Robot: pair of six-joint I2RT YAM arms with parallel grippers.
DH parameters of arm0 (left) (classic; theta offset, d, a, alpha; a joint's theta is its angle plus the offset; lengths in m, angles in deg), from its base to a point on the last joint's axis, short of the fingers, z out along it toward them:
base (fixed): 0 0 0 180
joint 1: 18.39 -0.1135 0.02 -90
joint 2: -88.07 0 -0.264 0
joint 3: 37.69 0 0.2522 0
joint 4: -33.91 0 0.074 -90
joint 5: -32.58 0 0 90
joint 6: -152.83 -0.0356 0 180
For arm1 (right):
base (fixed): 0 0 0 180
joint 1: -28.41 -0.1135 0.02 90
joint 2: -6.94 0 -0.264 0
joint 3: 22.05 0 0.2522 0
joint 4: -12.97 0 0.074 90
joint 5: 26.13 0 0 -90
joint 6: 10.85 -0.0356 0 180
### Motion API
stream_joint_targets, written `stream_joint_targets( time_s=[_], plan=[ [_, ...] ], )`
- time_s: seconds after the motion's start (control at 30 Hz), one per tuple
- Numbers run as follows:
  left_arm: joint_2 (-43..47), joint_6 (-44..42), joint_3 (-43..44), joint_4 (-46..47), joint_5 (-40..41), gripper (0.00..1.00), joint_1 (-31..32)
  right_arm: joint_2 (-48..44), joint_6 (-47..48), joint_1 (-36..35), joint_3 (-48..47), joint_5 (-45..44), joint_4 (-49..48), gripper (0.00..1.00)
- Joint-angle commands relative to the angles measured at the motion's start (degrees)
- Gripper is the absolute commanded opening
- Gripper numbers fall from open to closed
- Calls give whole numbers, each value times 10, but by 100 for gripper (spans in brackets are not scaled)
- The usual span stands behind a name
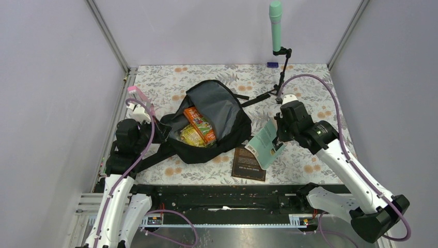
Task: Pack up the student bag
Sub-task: Pick up the book from the center of the board.
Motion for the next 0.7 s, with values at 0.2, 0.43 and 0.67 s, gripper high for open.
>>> stream_joint_targets(
  time_s=[0.2,0.43,0.67],
  plan=[
    [15,10,9,100,-29,0,0,43,-4,-101,-16,-63,-25,6],
    [10,11,9,100,-32,0,0,32,-39,-139,3,-34,-15,14],
    [10,13,9,101,-34,0,0,16,-52,-161,20,3,1,22]
  ],
)
